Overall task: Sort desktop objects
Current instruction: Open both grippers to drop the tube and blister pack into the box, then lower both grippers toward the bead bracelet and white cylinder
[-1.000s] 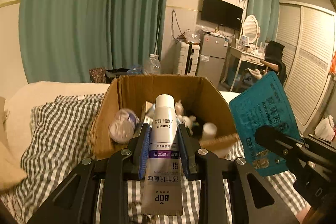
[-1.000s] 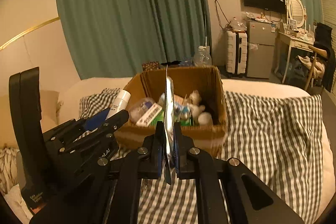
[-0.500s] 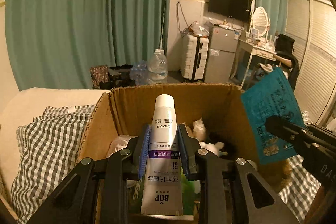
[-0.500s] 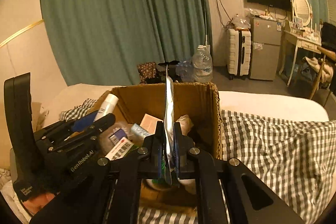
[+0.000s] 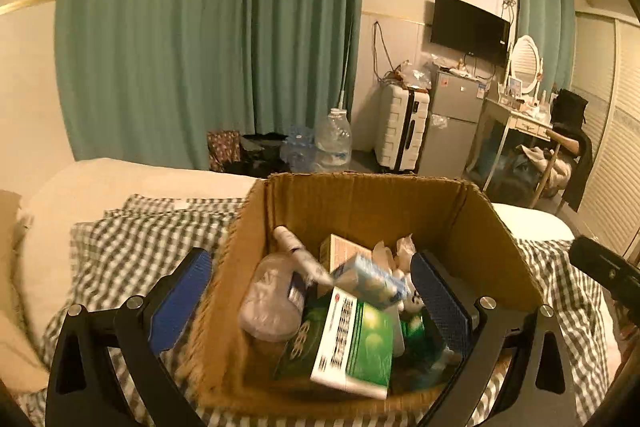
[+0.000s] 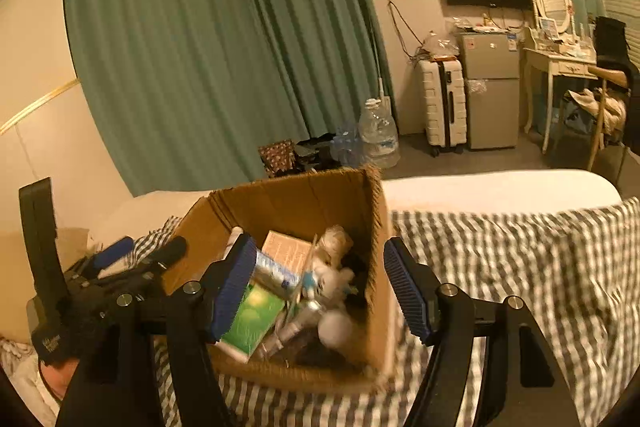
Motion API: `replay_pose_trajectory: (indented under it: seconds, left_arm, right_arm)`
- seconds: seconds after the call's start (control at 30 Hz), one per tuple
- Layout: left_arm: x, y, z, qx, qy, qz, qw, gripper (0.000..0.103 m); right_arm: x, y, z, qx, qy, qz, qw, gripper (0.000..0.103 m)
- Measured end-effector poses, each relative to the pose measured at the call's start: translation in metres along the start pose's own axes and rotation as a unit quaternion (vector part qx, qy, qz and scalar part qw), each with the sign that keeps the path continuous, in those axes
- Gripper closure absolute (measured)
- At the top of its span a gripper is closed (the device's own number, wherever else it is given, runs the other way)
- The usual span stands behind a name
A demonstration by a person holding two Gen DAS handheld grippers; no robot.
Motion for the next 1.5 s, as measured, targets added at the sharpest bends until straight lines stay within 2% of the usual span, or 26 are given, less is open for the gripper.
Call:
replay_pose_trajectory:
  seconds: [0.2,0.47,0.57,0.7,0.73,0.8,0.87,0.9,1.07,1.23,1.3,1.37,1.47,1.5]
  left_arm:
    - [-0.027,-0.021,-0.049,0.002,-0.011,0.006,0.9999,0.0]
    - [-0.084,-0.033,-0.086,-0.022,-0.072,0.005,0.9971,0.0]
    - [-0.126,-0.031,-0.084,-0.026,-0.103,0.009,0.9943,0.0]
    - [-0.18,-0.026,-0.064,-0.024,-0.138,0.018,0.99,0.0]
    - [-0.192,-0.026,-0.057,-0.024,-0.146,0.019,0.9889,0.0]
    - [-0.212,-0.027,-0.041,-0.018,-0.159,0.025,0.9868,0.0]
    - [-0.217,-0.028,-0.03,-0.013,-0.16,0.032,0.9864,0.0]
    - [-0.218,-0.028,-0.025,-0.012,-0.156,0.037,0.987,0.0]
    - [-0.22,-0.022,0.004,0.003,-0.147,0.084,0.9855,0.0]
    - [-0.228,-0.015,0.031,-0.024,-0.177,0.08,0.9807,0.002]
    - [-0.232,-0.015,0.037,-0.04,-0.192,0.068,0.9783,0.005]
    - [-0.235,-0.016,0.037,-0.038,-0.196,0.07,0.9773,0.011]
    - [-0.239,-0.011,0.03,-0.048,-0.192,0.111,0.974,0.027]
    - [-0.24,-0.01,0.026,-0.055,-0.193,0.12,0.9725,0.028]
  right_arm:
    - [-0.041,0.002,-0.055,-0.04,-0.035,0.021,0.998,0.036]
    - [-0.088,-0.018,-0.095,-0.064,-0.067,0.035,0.995,0.036]
    - [-0.111,-0.02,-0.094,-0.084,-0.079,0.035,0.993,0.036]
    - [-0.15,-0.002,-0.089,-0.115,-0.11,0.045,0.986,0.037]
    - [-0.159,0.005,-0.088,-0.118,-0.118,0.051,0.985,0.039]
    - [-0.178,0.023,-0.085,-0.129,-0.139,0.068,0.98,0.049]
    - [-0.193,0.042,-0.081,-0.143,-0.159,0.083,0.973,0.059]
    - [-0.197,0.048,-0.079,-0.148,-0.165,0.091,0.971,0.06]
    - [-0.206,0.061,-0.06,-0.175,-0.193,0.086,0.962,0.063]
    - [-0.228,0.083,-0.043,-0.209,-0.237,0.106,0.943,0.063]
    - [-0.228,0.087,-0.041,-0.223,-0.243,0.097,0.939,0.063]
    - [-0.229,0.089,-0.04,-0.223,-0.246,0.098,0.938,0.063]
    - [-0.231,0.091,-0.039,-0.23,-0.25,0.091,0.936,0.063]
    - [-0.231,0.091,-0.039,-0.231,-0.252,0.089,0.936,0.063]
Point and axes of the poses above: each gripper's, at about its wrist camera, not at the fingertips, and z roughly the way its jaws point, y to its right, x to its top, the point moved 7 cm from there along z, roughly the way its jaws point, and after that the axes turned 14 degrees about x, right-handed, at the moved point
